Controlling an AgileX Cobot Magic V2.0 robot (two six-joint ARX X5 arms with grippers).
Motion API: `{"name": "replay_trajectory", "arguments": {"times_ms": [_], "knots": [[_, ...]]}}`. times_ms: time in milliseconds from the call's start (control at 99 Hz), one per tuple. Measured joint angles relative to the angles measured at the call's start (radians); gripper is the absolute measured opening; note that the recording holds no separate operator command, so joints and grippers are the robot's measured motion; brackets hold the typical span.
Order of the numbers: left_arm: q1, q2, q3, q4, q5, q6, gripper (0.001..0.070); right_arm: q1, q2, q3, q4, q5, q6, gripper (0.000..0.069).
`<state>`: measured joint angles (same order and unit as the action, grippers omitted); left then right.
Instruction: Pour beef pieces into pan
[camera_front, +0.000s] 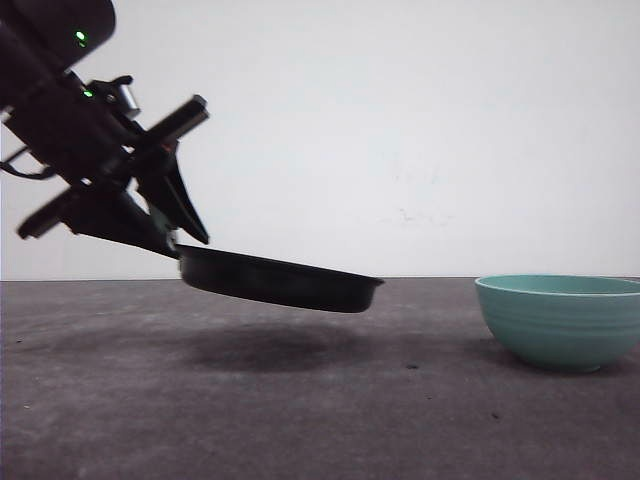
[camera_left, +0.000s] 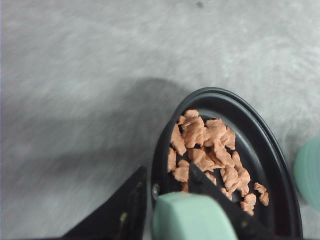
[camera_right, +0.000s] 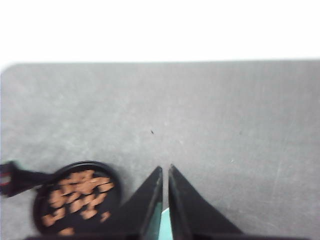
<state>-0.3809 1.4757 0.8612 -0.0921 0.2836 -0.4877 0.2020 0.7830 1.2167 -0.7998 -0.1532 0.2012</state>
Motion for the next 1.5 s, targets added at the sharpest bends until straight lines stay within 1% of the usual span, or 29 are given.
{"name": "replay_trajectory", "arguments": {"times_ms": [61,152,273,374,435,455,485,526,596,637,647,657,697,738,819,910,990,1142,1182,1213,1314,1374,1425,1496], "knots": [[-0.007,0.024,0.000,0.022,0.002,-0.004,0.0120,0.000,-0.027,0.000,-0.030,0.035,-0.003,0.0018],[-0.015,0.055,0.001,0.014,0.002,-0.011,0.0119,0.000,-0.040,0.000,-0.084,0.078,-0.003,0.0018],[-0.019,0.086,0.001,-0.020,0.002,-0.019,0.0119,0.000,-0.034,0.000,-0.138,0.098,-0.003,0.0017],[-0.019,0.093,0.002,-0.043,0.002,-0.026,0.0120,0.000,-0.027,0.000,-0.145,0.098,-0.003,0.0017],[-0.019,0.093,0.004,-0.048,0.001,-0.029,0.0138,0.000,-0.027,0.000,-0.139,0.098,-0.003,0.0017],[-0.019,0.093,0.005,-0.050,0.001,-0.030,0.0157,0.000,-0.028,0.000,-0.135,0.098,-0.003,0.0017],[-0.019,0.093,0.005,-0.055,0.000,-0.033,0.0205,0.000,-0.028,0.000,-0.129,0.098,-0.003,0.0017],[-0.019,0.093,0.005,-0.063,-0.001,-0.039,0.0303,0.000,-0.029,0.000,-0.120,0.098,-0.003,0.0017],[-0.019,0.093,0.005,-0.066,-0.001,-0.053,0.0496,0.000,-0.029,0.000,-0.106,0.098,-0.003,0.0017],[-0.019,0.092,0.005,-0.069,0.000,-0.057,0.0587,0.000,-0.028,0.000,-0.101,0.098,-0.003,0.0017],[-0.019,0.092,0.005,-0.070,0.000,-0.057,0.0596,0.000,-0.028,0.000,-0.101,0.098,-0.003,0.0017],[-0.019,0.092,0.005,-0.071,0.000,-0.059,0.0618,0.000,-0.027,0.000,-0.101,0.098,-0.003,0.0017],[-0.016,0.088,0.005,-0.077,0.000,-0.061,0.0664,0.000,-0.020,0.000,-0.100,0.098,-0.003,0.0017],[-0.016,0.079,0.005,-0.083,-0.001,-0.063,0.0690,0.000,-0.013,0.000,-0.100,0.098,-0.004,0.0017],[-0.008,0.042,0.005,-0.094,-0.005,-0.067,0.0692,0.000,0.009,0.000,-0.099,0.098,-0.016,0.0017],[-0.001,-0.035,0.005,-0.122,-0.047,-0.067,0.0692,0.001,0.044,0.000,-0.090,0.098,-0.039,0.0017],[0.007,-0.125,0.005,-0.169,-0.109,-0.066,0.0692,0.003,0.072,-0.011,-0.040,0.099,-0.060,0.0017],[0.014,-0.338,0.005,-0.252,-0.276,-0.035,0.0691,0.020,0.064,-0.055,0.124,0.101,-0.084,0.0017],[0.014,-0.406,0.005,-0.257,-0.309,-0.020,0.0671,0.026,0.055,-0.067,0.178,0.101,-0.097,0.0017],[0.014,-0.465,0.005,-0.257,-0.328,-0.004,0.0610,0.031,0.046,-0.080,0.217,0.101,-0.108,0.0017],[0.014,-0.627,0.005,-0.256,-0.393,0.054,0.0313,0.053,0.007,-0.144,0.304,0.105,-0.160,0.0017],[0.014,-0.711,0.005,-0.263,-0.434,0.085,0.0144,0.071,-0.026,-0.204,0.362,0.136,-0.198,0.0016],[0.014,-0.776,0.005,-0.290,-0.457,0.110,0.0070,0.086,-0.061,-0.266,0.415,0.174,-0.229,0.0015],[0.014,-0.862,-0.003,-0.348,-0.486,0.145,0.0030,0.104,-0.132,-0.360,0.476,0.222,-0.261,0.0014]]}}
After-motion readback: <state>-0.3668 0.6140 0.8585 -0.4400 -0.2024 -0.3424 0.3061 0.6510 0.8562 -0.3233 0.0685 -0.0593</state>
